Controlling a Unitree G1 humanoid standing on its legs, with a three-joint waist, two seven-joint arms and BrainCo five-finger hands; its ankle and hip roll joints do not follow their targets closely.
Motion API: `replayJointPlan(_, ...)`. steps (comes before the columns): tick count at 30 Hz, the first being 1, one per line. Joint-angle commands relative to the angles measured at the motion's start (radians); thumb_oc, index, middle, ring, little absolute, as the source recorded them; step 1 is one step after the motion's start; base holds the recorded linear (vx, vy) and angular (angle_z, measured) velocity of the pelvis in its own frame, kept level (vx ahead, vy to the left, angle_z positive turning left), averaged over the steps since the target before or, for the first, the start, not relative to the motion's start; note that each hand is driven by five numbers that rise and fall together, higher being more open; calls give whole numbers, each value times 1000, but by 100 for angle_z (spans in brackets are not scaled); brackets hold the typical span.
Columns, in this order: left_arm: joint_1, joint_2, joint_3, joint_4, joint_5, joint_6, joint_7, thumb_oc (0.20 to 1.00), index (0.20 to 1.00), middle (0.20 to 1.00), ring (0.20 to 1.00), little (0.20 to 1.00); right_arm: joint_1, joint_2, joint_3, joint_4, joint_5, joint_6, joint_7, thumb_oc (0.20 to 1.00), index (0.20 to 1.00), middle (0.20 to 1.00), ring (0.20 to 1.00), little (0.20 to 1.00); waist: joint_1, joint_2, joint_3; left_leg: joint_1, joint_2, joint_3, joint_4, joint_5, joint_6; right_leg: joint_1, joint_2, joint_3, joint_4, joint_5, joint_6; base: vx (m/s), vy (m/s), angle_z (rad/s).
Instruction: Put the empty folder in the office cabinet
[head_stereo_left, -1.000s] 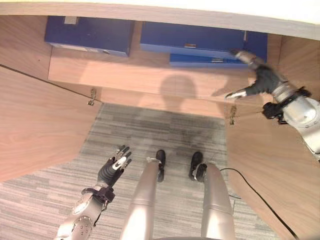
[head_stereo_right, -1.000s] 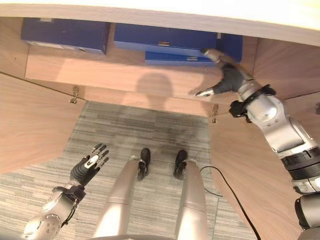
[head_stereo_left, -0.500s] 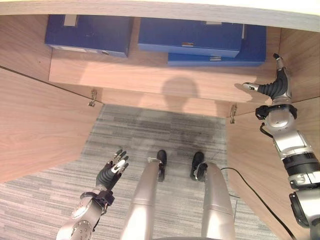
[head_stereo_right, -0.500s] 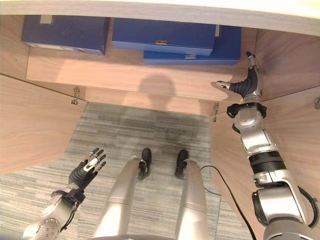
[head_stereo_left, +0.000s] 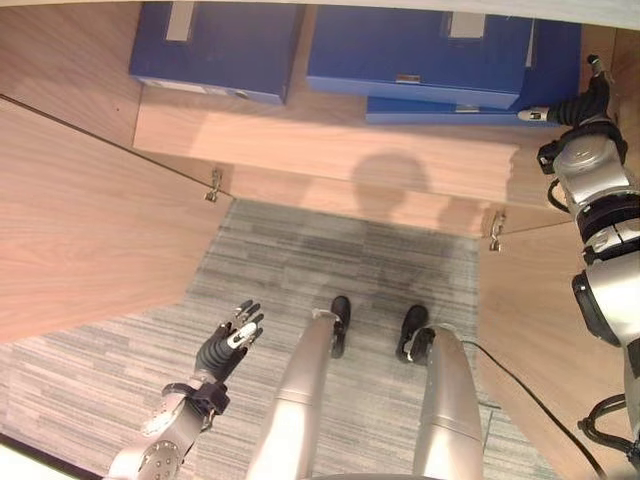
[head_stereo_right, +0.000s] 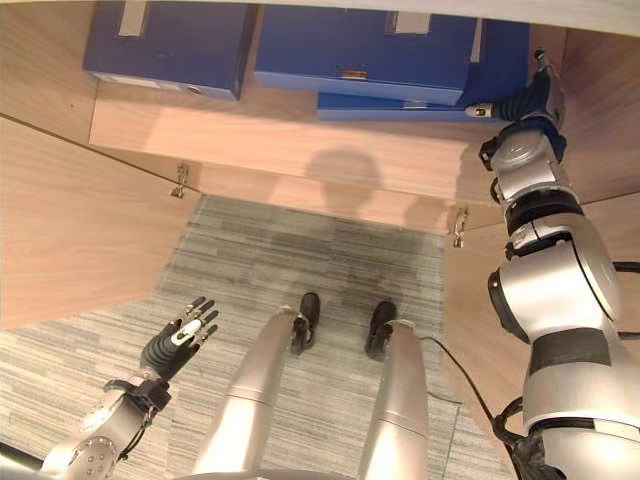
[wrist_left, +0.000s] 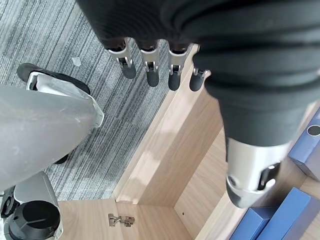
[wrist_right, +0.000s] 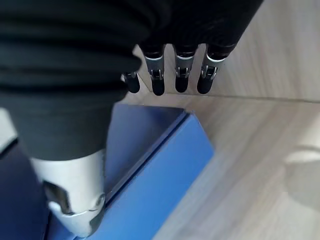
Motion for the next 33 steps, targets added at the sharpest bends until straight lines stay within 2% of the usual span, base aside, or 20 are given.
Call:
replayJointPlan(1,17,49,2,-56,-27,-25,-23,1000,1000,1000,1000,1000,-74,-97,75,32,76,-28,7,1000,1000,1000,1000,1000,5,10,-13,-38,-9,-12,-81,22,33,35,6,-21,-50,-1,4,0,0,0)
replayJointPlan(7,8,44,-12,-40,-32,-24,-25,1000,1000,1000,1000,1000,-74,-52,110,43,88,-34,36,1000,1000,1000,1000,1000,5,11,-14,-34,-7,-7,-84,25,32,37,10,-21,-54,0,5,0,0,0)
replayJointPlan(14,-3,21,-21,-19,-24,-27,-21,1000,1000,1000,1000,1000,8,33,50,8,144,-62,45,1000,1000,1000,1000,1000,11,18,-12,-24,-7,-3,-98,29,33,47,13,-22,-67,3,7,0,0,0)
replayJointPlan(18,-18,13,-21,-6,-25,-35,-15,1000,1000,1000,1000,1000,50,115,36,-58,184,-84,69,1000,1000,1000,1000,1000,20,24,-7,-21,-9,-4,-99,33,33,49,15,-21,-68,5,7,0,0,0)
replayJointPlan(22,-24,10,-20,-5,-25,-38,-13,1000,1000,1000,1000,1000,63,142,26,-97,210,-95,78,1000,1000,1000,1000,1000,20,24,-5,-19,-8,-4,-101,33,33,51,15,-20,-69,5,6,0,0,0)
replayJointPlan(24,-33,8,-23,0,-30,-36,-13,1000,1000,1000,1000,1000,64,175,6,-117,272,-109,100,1000,1000,1000,1000,1000,28,27,-2,-17,-7,-6,-104,37,32,53,14,-19,-71,6,6,0,0,0)
replayJointPlan(33,-52,7,-36,7,-36,-35,-7,1000,1000,1000,1000,1000,72,202,-42,-170,396,-140,110,1000,1000,1000,1000,1000,33,25,7,-12,-7,-8,-105,38,31,58,14,-19,-74,7,6,0,0,0)
